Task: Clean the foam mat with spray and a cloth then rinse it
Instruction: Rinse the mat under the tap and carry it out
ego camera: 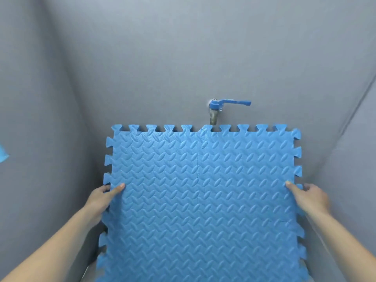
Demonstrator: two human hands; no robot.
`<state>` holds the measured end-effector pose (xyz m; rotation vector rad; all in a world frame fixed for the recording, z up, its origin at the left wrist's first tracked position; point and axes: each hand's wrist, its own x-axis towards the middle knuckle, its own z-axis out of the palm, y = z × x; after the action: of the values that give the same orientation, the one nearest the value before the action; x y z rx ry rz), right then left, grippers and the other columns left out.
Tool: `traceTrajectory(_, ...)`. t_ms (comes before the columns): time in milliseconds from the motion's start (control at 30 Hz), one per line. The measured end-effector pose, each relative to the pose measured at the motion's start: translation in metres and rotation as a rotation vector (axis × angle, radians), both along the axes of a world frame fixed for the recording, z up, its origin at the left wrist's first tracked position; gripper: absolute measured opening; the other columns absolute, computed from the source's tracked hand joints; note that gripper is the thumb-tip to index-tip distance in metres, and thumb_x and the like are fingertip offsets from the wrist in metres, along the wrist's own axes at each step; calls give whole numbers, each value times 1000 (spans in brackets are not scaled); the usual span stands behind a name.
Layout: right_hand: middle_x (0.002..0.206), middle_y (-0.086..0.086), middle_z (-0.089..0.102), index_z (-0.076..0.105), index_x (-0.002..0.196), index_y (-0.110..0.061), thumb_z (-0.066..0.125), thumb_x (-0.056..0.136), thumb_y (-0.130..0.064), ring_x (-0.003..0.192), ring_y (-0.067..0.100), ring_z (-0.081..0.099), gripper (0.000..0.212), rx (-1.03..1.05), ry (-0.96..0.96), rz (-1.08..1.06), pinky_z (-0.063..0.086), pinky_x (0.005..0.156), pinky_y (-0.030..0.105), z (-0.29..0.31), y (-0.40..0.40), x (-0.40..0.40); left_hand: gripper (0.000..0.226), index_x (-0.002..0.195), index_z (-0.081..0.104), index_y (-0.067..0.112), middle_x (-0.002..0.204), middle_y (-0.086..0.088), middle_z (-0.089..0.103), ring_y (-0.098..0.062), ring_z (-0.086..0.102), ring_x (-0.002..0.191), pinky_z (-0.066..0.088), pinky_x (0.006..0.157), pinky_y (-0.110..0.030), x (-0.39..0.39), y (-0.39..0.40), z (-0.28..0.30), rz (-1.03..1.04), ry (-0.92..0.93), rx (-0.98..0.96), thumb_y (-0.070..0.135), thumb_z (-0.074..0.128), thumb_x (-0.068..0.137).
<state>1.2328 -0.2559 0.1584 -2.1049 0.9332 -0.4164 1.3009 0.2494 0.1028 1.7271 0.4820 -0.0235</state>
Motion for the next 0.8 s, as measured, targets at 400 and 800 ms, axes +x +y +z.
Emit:
traceTrajectory(400, 115, 23, 61, 54, 106, -5, 25, 101, -55, 115, 41, 49, 58, -914, -201, 503, 39, 87, 45, 160, 143, 106, 67, 128, 53, 11, 125, -4, 60, -26, 59, 110, 48, 96, -44, 7, -10, -29, 83, -148, 46, 51, 71, 77)
traceTrajectory(800, 128, 26, 55, 48, 125, -2, 29, 102, -51, 121, 43, 48, 57, -933, -122, 372, 39, 92, 44, 158, 157, 96, 61, 132, 48, 10, 132, -3, 54, -24, 53, 117, 42, 90, -33, -12, -42, -15, 96, -217, 8, 42, 67, 85)
